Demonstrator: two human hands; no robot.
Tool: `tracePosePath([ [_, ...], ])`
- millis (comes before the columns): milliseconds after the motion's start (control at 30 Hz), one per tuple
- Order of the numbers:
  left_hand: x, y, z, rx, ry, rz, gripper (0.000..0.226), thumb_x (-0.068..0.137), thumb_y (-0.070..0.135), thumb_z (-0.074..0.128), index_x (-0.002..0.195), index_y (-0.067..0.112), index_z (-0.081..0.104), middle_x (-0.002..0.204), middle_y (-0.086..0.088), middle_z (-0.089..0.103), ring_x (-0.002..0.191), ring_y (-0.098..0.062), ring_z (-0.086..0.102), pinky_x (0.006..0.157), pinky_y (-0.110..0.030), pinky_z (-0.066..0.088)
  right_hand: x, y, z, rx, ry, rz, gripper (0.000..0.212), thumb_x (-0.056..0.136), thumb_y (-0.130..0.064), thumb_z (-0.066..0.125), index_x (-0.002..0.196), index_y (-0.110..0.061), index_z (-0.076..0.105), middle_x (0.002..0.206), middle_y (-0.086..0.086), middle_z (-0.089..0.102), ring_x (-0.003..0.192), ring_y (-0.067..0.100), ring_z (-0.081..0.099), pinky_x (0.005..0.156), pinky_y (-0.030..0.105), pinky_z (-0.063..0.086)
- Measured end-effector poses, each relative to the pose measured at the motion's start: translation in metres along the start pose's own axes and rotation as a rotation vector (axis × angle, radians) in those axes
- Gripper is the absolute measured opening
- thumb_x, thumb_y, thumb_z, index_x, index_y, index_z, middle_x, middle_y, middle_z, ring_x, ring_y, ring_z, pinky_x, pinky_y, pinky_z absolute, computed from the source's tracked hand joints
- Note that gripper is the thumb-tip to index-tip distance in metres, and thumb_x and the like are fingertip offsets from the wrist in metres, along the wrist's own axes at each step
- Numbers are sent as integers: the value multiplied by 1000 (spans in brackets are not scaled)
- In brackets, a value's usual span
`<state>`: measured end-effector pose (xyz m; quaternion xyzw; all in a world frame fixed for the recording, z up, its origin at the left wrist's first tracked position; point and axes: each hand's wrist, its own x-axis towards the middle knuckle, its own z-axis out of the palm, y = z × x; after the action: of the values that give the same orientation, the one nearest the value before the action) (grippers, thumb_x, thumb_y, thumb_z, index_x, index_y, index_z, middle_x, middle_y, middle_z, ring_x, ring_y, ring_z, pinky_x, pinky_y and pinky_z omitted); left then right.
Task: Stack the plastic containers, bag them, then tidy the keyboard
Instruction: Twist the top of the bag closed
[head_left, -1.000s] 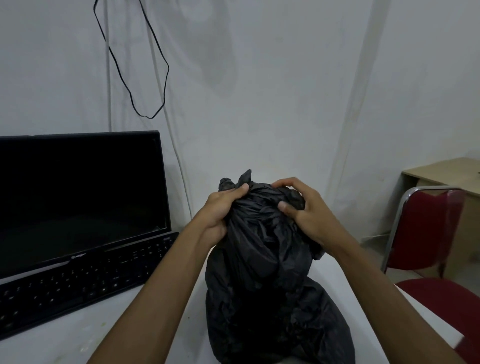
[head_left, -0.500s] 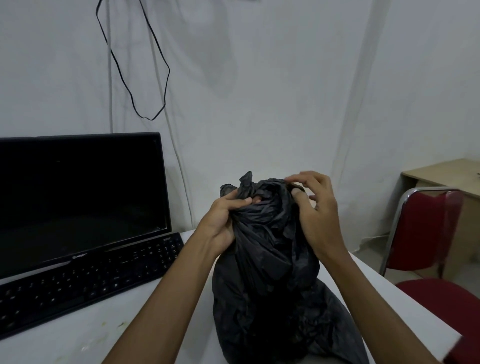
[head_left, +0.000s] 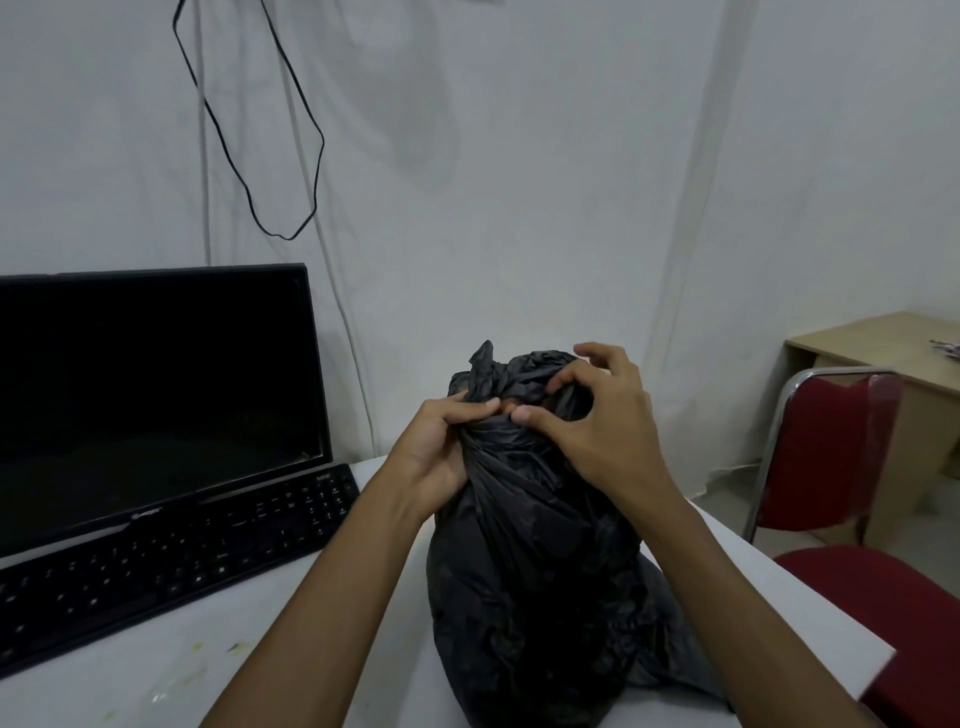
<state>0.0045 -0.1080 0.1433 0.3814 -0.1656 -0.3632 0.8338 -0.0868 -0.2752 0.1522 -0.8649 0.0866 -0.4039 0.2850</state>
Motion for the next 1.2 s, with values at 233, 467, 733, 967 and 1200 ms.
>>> tracePosePath([
  [233,-7,9,3,40,-14,-42,43,99,12,61,136,-8,67,127,-23,73,108,-33,72,107,-43,55,5,3,8,37,35,-206,18,81,-39,86,85,-23,81,132,-5,64,125,21,57,102,54,51],
  [467,8,11,7,244,380,27,25,99,10,57,106,8,81,105,-12,82,87,-23,74,67,-29,59,-6,8,-3,547,-20,227,10,90,-13,85,81,-12,81,133,-6,65,125,10,64,108,34,51],
  [733,23,-8,-12,278,622,150,49,82,-16,42,91,6,85,88,-13,82,75,-26,75,70,-30,63,-28,14,-19,886,47,477,21,92,-4,80,72,-8,76,141,-6,64,121,8,67,96,25,54],
  [967,30,-12,-46,289,805,221,50,86,-17,41,80,11,82,97,-16,77,79,-26,71,63,-27,60,-44,35,-26,994,120,616,13,92,-9,76,79,-5,74,136,1,68,109,14,66,85,27,49],
  [1200,29,-12,-67,379,861,291,47,86,-13,43,79,13,80,104,-16,78,78,-22,70,60,-24,56,-56,34,-36,973,114,617,23,105,-9,64,82,-9,69,102,10,62,100,22,56,94,32,43],
])
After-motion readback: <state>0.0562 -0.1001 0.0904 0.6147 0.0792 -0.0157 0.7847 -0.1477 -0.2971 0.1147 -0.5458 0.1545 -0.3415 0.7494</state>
